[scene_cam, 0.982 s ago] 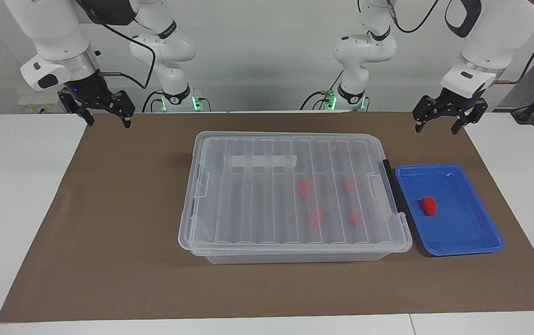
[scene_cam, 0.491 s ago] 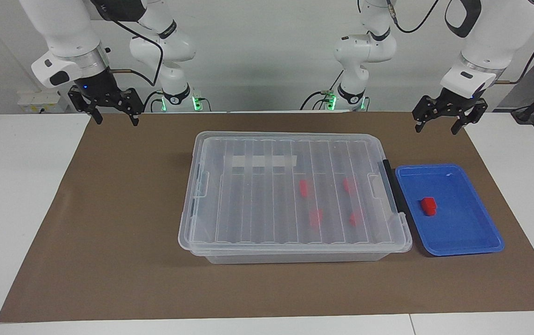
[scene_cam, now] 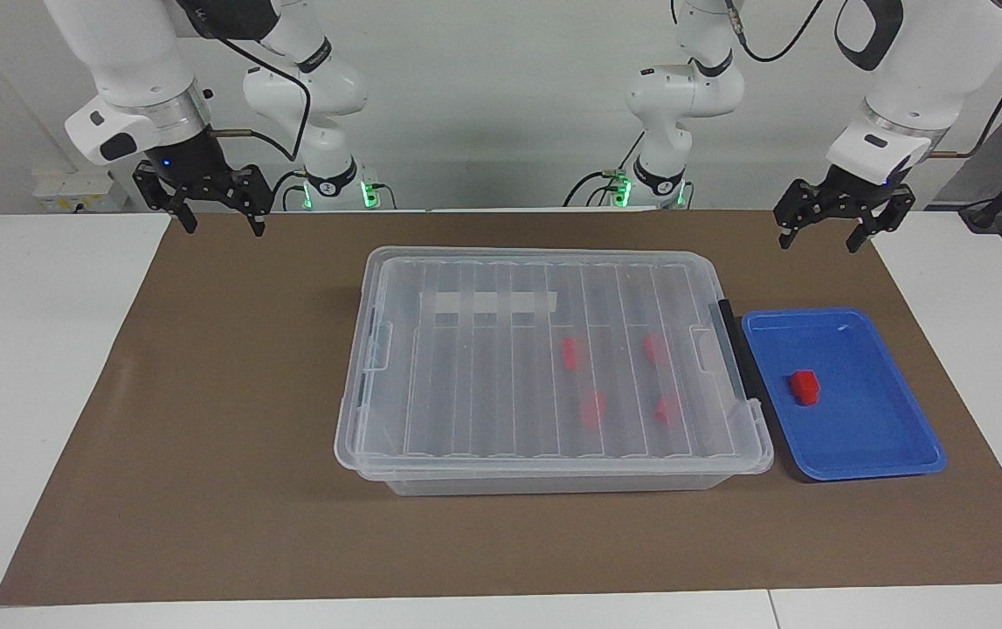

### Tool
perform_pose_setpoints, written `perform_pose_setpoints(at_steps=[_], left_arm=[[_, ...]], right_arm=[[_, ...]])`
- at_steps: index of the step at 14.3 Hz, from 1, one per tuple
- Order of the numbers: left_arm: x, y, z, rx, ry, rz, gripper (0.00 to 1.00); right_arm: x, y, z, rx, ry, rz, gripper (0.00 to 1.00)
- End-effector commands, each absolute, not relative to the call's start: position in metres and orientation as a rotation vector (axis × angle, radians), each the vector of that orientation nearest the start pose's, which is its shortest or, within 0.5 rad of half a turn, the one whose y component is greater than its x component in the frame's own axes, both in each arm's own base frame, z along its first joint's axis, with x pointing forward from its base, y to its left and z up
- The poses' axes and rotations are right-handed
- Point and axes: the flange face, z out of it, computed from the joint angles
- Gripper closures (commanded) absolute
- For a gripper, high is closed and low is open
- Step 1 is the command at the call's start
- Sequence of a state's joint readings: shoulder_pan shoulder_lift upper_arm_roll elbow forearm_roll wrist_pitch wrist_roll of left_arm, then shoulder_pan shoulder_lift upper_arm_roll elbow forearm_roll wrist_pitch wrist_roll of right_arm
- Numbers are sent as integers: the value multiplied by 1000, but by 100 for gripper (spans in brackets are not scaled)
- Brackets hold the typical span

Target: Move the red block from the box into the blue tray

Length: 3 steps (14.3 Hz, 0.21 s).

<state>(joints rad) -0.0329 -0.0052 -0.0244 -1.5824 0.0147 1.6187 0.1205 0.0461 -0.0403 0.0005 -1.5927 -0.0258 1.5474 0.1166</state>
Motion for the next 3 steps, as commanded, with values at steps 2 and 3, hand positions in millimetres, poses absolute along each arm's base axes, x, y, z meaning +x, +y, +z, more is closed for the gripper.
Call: perform_pose_setpoints(at_steps=[2, 3], left_arm=[[552, -28, 630, -3095, 272, -65, 0], [552, -28, 630, -3095, 272, -65, 0]], right_arm=[[539, 24, 633, -3169, 159, 10, 3], [539, 24, 633, -3166, 159, 1, 3]])
